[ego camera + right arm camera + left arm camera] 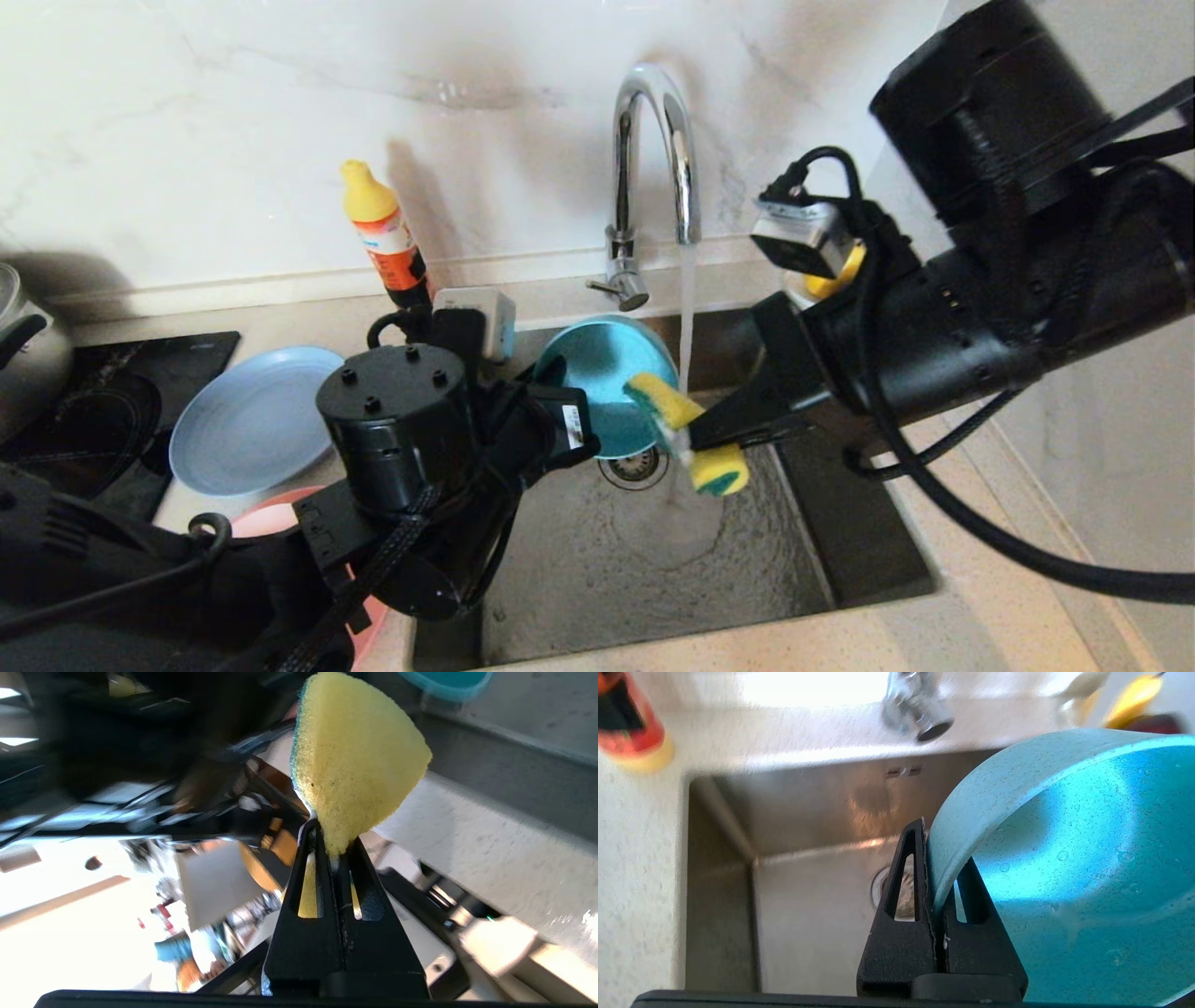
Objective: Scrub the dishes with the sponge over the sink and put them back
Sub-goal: Wipe the bowl, then rinse the bowl
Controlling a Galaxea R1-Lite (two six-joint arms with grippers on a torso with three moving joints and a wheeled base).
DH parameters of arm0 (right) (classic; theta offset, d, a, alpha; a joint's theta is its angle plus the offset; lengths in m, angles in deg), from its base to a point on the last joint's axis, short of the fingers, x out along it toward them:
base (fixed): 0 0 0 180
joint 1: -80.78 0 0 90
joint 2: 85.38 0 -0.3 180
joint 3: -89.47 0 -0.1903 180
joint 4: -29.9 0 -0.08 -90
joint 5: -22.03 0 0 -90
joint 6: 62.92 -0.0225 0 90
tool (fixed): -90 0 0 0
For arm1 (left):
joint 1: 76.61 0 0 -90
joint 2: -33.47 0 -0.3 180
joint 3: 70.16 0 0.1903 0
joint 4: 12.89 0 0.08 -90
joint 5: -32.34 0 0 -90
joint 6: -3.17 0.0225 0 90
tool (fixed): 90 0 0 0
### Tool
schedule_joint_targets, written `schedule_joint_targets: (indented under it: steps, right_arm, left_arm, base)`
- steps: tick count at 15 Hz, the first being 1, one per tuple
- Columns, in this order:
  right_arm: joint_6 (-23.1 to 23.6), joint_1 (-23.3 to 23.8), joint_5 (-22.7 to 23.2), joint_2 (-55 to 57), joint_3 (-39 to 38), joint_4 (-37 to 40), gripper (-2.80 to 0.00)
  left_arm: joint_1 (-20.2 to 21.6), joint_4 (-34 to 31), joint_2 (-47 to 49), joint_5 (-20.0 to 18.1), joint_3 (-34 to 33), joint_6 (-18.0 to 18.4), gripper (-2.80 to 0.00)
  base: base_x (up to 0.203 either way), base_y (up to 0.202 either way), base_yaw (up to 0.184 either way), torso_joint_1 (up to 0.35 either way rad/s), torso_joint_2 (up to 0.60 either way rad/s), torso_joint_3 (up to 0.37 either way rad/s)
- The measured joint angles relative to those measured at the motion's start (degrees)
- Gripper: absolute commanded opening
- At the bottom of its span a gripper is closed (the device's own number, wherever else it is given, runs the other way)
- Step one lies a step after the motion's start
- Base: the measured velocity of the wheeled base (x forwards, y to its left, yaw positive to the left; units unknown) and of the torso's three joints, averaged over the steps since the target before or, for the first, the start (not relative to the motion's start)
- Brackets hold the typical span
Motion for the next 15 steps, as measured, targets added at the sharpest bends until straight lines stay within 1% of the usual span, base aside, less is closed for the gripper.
schedule_joint_targets:
  steps: [2,3,5,6,8,10,12,14,15]
  right_arm:
    - [-1.49,1.56,-0.16,-5.33,-0.88,1.14,-2.80]
    - [-1.68,3.19,-0.13,-7.76,-1.10,2.47,-2.80]
    - [-1.79,6.96,-0.39,-11.79,-0.63,6.14,-2.80]
    - [-1.67,8.28,-0.61,-13.41,-0.61,7.44,-2.80]
    - [-0.91,11.19,-0.74,-16.76,-1.79,9.27,-2.80]
    - [0.56,15.07,-0.74,-20.25,-2.73,11.56,-2.80]
    - [1.06,18.65,-0.79,-23.33,-3.29,14.60,-2.80]
    - [0.70,20.93,-0.63,-25.43,-4.58,14.80,-2.80]
    - [0.57,21.80,-0.53,-26.41,-5.60,14.63,-2.80]
  left_arm:
    - [0.64,-5.33,0.55,-0.08,2.35,-2.42,-2.80]
    - [1.09,-8.53,0.60,-0.24,3.80,-3.31,-2.80]
    - [2.11,-17.47,0.60,-0.97,7.72,-5.24,-2.80]
    - [2.48,-22.60,0.58,-2.02,10.07,-6.71,-2.80]
    - [3.08,-35.13,0.47,-6.00,16.23,-10.87,-2.80]
    - [4.01,-48.67,0.64,-10.85,24.49,-16.23,-2.80]
    - [5.67,-61.82,2.34,-16.47,33.86,-22.01,-2.80]
    - [7.32,-69.94,5.82,-19.91,40.69,-25.79,-2.80]
    - [8.01,-71.80,7.85,-20.57,43.50,-26.86,-2.80]
  base:
    - [0.000,0.000,0.000,0.000,0.00,0.000]
    - [0.000,0.000,0.000,0.000,0.00,0.000]
    - [0.000,0.000,0.000,0.000,0.00,0.000]
    - [0.000,0.000,0.000,0.000,0.00,0.000]
    - [0.000,0.000,0.000,0.000,0.00,0.000]
    - [0.000,0.000,0.000,0.000,0.00,0.000]
    - [0.000,0.000,0.000,0.000,0.00,0.000]
    - [0.000,0.000,0.000,0.000,0.00,0.000]
    - [0.000,0.000,0.000,0.000,0.00,0.000]
